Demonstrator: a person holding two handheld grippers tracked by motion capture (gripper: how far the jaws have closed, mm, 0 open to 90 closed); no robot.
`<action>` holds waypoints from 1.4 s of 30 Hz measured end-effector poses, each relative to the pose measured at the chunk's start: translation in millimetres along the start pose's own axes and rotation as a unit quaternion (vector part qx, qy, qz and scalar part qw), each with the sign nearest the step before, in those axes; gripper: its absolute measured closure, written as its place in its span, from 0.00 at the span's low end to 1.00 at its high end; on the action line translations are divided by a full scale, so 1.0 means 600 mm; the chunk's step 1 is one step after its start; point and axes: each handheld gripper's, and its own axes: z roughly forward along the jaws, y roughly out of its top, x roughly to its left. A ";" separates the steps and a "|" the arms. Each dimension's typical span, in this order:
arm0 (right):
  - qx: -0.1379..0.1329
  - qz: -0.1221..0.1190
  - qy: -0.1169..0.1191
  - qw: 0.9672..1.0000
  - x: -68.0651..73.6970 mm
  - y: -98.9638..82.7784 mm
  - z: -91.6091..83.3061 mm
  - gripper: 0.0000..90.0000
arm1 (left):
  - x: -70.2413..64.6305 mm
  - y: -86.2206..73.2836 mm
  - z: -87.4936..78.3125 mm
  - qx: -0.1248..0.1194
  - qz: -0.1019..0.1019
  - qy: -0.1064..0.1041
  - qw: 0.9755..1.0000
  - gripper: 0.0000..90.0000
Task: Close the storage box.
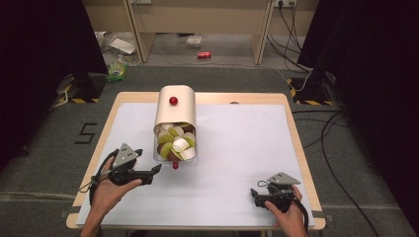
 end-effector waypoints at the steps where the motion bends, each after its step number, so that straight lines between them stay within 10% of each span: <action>1: 0.000 0.000 0.000 1.000 0.000 0.000 0.000 0.11 | 0.000 0.000 0.001 0.001 0.000 0.000 1.000 0.17; 42: 0.000 0.000 0.000 1.000 0.000 0.000 0.000 0.11 | -0.006 0.017 0.022 -0.018 -0.018 -0.006 1.000 0.10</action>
